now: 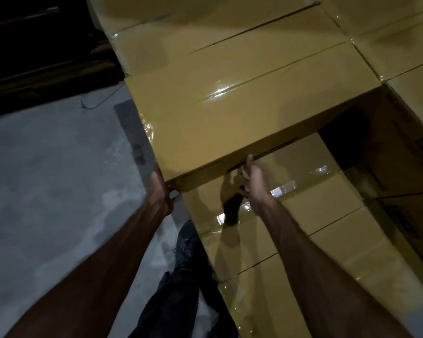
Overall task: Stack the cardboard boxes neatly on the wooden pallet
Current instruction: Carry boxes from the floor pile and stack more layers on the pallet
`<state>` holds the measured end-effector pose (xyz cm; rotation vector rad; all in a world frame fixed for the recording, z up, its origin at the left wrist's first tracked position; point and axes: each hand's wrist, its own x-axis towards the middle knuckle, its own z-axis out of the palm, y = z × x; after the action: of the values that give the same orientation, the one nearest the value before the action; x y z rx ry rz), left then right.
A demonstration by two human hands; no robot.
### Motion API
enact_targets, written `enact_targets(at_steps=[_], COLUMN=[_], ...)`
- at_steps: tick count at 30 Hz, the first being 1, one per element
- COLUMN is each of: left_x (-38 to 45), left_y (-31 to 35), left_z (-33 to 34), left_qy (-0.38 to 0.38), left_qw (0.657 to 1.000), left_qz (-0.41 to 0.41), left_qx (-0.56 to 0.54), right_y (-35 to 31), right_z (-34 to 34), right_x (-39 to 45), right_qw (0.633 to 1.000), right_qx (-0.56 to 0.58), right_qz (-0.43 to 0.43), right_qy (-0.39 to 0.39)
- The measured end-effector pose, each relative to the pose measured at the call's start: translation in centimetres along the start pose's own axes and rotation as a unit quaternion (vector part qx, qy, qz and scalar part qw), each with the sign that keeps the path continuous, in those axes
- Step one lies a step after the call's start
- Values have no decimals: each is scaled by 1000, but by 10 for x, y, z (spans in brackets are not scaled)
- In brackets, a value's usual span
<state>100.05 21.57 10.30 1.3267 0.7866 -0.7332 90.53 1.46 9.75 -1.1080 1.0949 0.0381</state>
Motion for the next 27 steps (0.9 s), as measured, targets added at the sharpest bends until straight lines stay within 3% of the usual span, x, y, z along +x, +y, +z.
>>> enact_targets(at_steps=[2,5,9,11,14,19,27], left_x=[-12,-39,-66,-68,-57,-26,13], left_y=[2,8,8,4,-8,-26,-38], left_z=[-2,-7,-22,-31,-36,-31,-19], left_qy=[-15,-43,-44,-35,-28,-17,-33], left_qw=[1000,999,999,999,999,999,999], left_qz=[9,20,23,17,6,-16,-8], left_qx=[5,13,8,-5,-22,-30,-34], right_y=[12,17,-8,-25,-45,-68,-84], right_z=[19,41,68,83,102,125,147], right_x=[-38,-106,-156,-153,-126,-80,-54], right_qw=[972,854,693,633,543,491,437], right_qx=[-214,-437,-517,-543,-634,-708,-716], right_qz=[-89,-277,-502,-550,-548,-501,-535], right_qy=[33,44,-11,-36,-65,-80,-100])
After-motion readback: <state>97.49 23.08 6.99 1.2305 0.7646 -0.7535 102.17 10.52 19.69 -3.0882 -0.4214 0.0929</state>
